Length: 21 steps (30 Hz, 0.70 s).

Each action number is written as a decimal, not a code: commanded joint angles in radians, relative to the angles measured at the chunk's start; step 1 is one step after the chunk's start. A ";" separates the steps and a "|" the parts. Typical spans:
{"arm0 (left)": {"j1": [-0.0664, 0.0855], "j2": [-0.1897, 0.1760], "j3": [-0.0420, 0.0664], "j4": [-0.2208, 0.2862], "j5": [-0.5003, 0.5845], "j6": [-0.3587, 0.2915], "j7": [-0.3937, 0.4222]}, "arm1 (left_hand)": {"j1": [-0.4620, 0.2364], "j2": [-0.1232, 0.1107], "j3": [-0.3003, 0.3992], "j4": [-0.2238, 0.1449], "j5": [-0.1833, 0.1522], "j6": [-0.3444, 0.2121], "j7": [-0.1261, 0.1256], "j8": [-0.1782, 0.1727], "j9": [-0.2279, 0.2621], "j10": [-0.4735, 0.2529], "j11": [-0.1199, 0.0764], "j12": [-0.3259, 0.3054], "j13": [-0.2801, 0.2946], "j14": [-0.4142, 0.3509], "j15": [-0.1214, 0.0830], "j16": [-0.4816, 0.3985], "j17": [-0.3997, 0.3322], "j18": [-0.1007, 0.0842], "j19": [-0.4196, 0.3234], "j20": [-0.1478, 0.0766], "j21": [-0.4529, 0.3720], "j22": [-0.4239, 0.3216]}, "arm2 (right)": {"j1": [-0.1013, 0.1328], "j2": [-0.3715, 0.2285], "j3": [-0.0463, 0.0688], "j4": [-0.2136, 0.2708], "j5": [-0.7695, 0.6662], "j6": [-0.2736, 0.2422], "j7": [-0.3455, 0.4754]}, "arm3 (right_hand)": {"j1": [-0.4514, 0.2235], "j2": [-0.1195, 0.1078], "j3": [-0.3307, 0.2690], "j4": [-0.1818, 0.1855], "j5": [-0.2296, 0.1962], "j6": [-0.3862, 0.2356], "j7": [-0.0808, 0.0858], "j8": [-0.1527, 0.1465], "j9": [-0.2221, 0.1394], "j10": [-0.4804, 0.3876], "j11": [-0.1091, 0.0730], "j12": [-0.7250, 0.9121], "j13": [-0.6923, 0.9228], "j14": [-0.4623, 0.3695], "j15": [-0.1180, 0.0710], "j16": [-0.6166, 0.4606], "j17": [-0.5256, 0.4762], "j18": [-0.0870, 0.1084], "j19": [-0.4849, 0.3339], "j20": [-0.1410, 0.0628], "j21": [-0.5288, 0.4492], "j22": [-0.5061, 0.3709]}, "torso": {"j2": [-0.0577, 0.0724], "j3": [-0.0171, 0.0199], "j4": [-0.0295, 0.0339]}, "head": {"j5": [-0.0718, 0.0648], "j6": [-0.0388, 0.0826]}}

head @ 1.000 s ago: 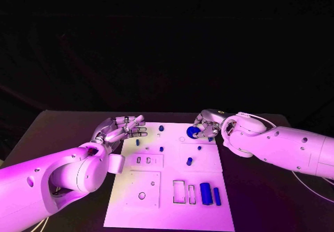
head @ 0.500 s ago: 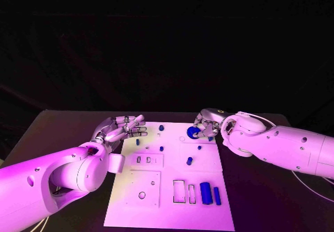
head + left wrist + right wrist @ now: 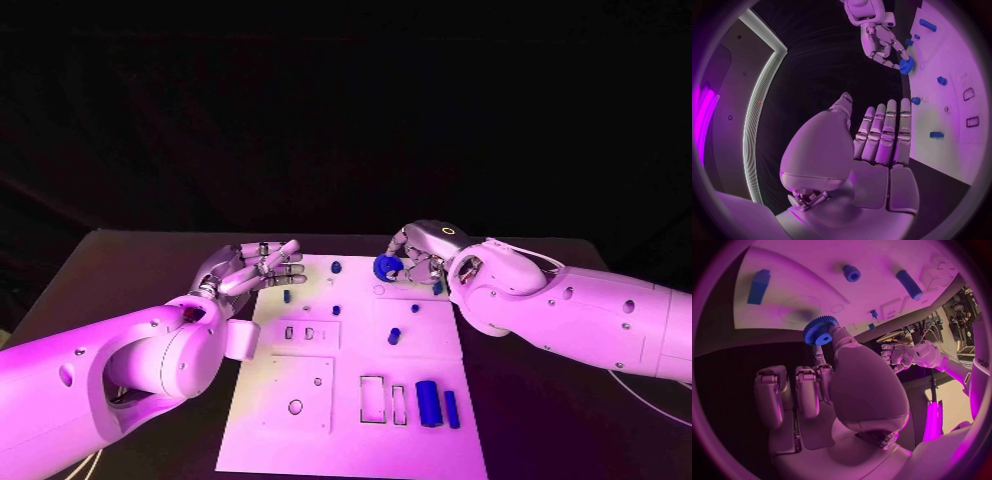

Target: Assemble the parts on the task board

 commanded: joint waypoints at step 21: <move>0.002 -0.004 0.001 -0.020 0.001 0.022 0.015 | 0.007 0.005 -0.006 0.001 0.002 0.003 0.007 -0.003 0.000 -0.002 0.007 -0.003 0.000 -0.004 0.006 -0.003 0.002 0.009 -0.007 -0.001 0.002 -0.001 | -0.010 0.189 -0.001 -0.060 -0.103 -0.020 -0.024 | -0.004 -0.011 0.016 0.004 -0.002 0.036 -0.036 0.011 0.025 -0.004 -0.002 -0.011 0.117 0.102 -0.007 0.003 0.252 -0.006 0.104 -0.008 0.005 0.263 | 0.001 -0.0017 0.0010 | 0.011 0.002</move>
